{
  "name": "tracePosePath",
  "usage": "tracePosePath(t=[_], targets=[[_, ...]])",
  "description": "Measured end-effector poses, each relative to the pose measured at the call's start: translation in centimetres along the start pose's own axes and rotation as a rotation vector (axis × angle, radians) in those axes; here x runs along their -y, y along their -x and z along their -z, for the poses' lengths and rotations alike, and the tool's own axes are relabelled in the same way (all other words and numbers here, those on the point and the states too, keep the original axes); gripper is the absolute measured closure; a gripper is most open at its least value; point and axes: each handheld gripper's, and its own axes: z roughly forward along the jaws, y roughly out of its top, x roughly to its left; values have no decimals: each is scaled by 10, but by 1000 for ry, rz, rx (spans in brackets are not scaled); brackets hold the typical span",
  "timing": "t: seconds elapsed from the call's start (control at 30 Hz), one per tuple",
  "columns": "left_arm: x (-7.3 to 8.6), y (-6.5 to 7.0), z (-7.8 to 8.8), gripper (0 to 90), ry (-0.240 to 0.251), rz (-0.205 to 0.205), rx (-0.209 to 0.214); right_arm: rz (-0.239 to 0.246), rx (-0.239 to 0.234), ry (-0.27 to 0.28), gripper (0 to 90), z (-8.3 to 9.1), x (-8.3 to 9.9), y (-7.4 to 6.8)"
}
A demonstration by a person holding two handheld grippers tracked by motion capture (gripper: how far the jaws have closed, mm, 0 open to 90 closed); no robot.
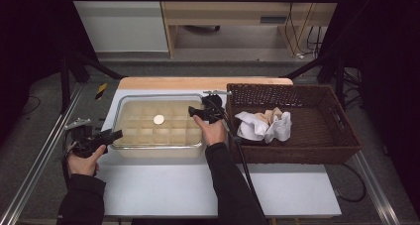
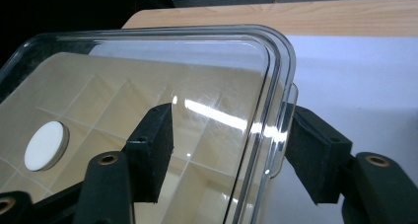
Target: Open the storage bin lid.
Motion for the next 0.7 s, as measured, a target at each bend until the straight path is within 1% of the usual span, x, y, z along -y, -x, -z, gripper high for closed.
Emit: tracePosePath(t=[0.03, 0.1, 0.13, 0.2, 0.23, 0.33, 0.4, 0.43, 0.47, 0.5, 0.53, 0.57, 0.6, 0.7], targets=[[1, 0, 1, 478, 11, 3, 4, 1, 0, 3, 396, 2, -1, -1], [1, -1, 2, 485, 18, 6, 7, 1, 1, 9, 408, 4, -2, -2], [1, -1, 4, 513, 31, 11, 11, -3, -6, 26, 437, 9, -3, -2], [1, -1, 5, 529, 36, 12, 12, -5, -9, 32, 447, 11, -4, -2], [1, -1, 7, 537, 46, 11, 11, -12, -19, 47, 475, 16, -6, -3], [1, 0, 9, 552, 56, 11, 10, -14, -22, 57, 495, 21, -8, -4], [2, 0, 12, 571, 73, 13, 13, -7, -26, 65, 506, 25, -9, -5], [2, 0, 13, 597, 80, 16, 16, -11, -33, 72, 527, 31, -9, -6], [2, 0, 15, 597, 84, 15, 17, -11, -33, 72, 527, 31, -9, -6], [2, 0, 18, 618, 97, 13, 20, -15, -46, 87, 559, 39, -11, -7], [2, 0, 18, 626, 97, 13, 20, -11, -49, 93, 573, 42, -12, -8], [3, 1, 21, 634, 111, 10, 19, -11, -61, 101, 589, 47, -13, -9], [3, 1, 21, 642, 111, 10, 19, -11, -61, 101, 589, 47, -13, -9], [5, 2, 27, 666, 137, 9, 29, -10, -82, 116, 624, 60, -15, -11]])
